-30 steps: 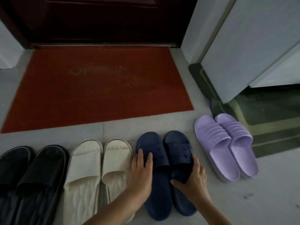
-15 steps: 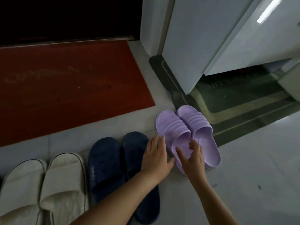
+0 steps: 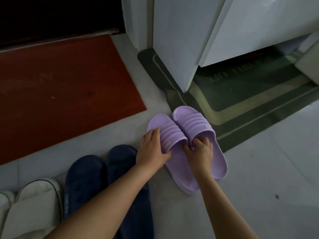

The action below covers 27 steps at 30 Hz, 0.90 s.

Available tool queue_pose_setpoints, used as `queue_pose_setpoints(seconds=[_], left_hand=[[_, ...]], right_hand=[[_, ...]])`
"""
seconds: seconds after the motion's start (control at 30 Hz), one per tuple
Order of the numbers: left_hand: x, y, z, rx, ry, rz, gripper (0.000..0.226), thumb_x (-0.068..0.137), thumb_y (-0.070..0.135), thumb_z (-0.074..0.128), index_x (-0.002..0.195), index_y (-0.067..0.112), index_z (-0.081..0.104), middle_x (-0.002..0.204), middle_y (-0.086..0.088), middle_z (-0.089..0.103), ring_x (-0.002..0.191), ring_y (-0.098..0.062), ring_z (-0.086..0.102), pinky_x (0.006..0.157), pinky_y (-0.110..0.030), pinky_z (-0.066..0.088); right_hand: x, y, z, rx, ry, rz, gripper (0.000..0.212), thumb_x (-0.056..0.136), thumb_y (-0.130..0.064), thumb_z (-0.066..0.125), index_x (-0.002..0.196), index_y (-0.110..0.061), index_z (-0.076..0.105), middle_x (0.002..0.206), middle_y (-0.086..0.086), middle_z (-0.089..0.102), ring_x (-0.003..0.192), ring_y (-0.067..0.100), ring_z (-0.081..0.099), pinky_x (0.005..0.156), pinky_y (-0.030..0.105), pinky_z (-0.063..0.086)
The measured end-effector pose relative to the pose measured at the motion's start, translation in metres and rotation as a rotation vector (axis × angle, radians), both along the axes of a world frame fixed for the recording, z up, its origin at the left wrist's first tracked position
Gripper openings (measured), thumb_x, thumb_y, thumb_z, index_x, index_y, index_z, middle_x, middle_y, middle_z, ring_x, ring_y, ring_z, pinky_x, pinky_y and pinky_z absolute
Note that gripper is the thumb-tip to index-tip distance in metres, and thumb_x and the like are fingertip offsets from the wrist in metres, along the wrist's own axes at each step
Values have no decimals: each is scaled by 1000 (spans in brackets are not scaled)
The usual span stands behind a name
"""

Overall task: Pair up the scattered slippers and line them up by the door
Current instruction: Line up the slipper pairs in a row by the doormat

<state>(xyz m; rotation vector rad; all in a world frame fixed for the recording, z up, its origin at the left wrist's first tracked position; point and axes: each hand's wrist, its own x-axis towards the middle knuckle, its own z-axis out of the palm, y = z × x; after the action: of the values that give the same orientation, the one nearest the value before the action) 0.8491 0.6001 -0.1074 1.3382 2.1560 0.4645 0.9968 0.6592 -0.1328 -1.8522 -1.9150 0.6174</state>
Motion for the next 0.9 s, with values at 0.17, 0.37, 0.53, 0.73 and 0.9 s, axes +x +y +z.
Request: queue_pose_setpoints(seconds=[0.17,0.37,0.53,0.73,0.9], left_hand=[[0,-5,2,28,8,-19,89,75,36,69,147,17,19,151,-2,26,136,-24,26,108,-33,30],[5,-35,2,55,105,-93,87,76,41,66,146,18,20,147,1,31,133,-21,31,106,-33,33],[8,-51,3,61,149,-171,87,76,46,63,146,17,22,146,0,33,130,-22,35,105,-31,32],[-1,-58,4,55,175,-168,87,73,47,65,145,18,24,144,0,36,128,-23,38,105,-31,32],[-7,-60,4,34,190,-164,90,74,48,66,146,18,22,146,0,33,132,-22,34,110,-33,30]], right_hand=[[2,-11,-2,6,32,-16,31,76,-27,71,56,-12,53,82,6,54,82,29,45,71,38,40],[12,-41,1,-8,11,-4,36,75,-24,73,51,-14,48,75,3,53,78,29,44,68,38,38],[20,-64,2,-19,0,-36,39,74,-20,75,49,-13,45,70,2,50,74,30,44,66,37,38],[13,-70,5,-41,5,-4,42,75,-21,74,49,-14,42,69,4,51,73,30,44,65,39,40],[7,-70,6,-58,-4,19,40,77,-24,72,50,-15,44,72,1,50,77,27,43,66,36,36]])
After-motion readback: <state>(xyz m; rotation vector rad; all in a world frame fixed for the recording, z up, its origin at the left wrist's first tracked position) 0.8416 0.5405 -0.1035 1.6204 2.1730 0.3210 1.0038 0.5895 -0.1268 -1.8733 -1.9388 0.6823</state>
